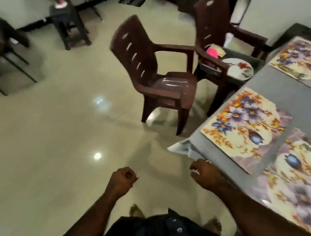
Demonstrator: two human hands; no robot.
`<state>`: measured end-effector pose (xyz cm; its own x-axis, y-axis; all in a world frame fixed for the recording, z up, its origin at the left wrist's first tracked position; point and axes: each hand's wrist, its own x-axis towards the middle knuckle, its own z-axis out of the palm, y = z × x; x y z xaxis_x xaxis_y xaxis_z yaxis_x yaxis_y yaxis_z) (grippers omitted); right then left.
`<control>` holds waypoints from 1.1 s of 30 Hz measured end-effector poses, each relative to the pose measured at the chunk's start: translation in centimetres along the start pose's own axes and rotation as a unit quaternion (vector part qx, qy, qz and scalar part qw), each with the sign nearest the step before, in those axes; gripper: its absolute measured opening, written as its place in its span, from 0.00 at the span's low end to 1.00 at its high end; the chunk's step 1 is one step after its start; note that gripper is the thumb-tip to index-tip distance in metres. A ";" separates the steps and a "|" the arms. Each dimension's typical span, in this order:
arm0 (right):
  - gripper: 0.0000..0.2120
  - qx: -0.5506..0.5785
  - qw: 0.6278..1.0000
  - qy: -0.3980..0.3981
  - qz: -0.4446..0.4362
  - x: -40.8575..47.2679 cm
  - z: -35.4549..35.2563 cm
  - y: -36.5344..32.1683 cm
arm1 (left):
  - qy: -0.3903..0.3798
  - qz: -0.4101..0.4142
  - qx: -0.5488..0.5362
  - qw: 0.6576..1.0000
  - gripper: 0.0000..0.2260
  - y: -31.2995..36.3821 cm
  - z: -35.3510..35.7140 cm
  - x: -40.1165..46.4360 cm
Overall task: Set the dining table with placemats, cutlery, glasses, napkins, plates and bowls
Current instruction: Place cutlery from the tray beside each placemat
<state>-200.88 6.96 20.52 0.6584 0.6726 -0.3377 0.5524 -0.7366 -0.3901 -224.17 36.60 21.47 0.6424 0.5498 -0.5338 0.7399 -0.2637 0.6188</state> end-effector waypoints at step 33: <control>0.08 0.074 0.979 -0.163 -0.092 72.1 -7.8 -46.1 | 0.177 -0.258 -0.243 0.918 0.09 -11.9 -52.1 41.2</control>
<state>-174.91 88.90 20.81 0.3428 0.7975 -0.4965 0.5503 -0.5988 -0.5819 -216.87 103.67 22.09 0.0633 0.7483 -0.6603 0.6957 0.4413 0.5668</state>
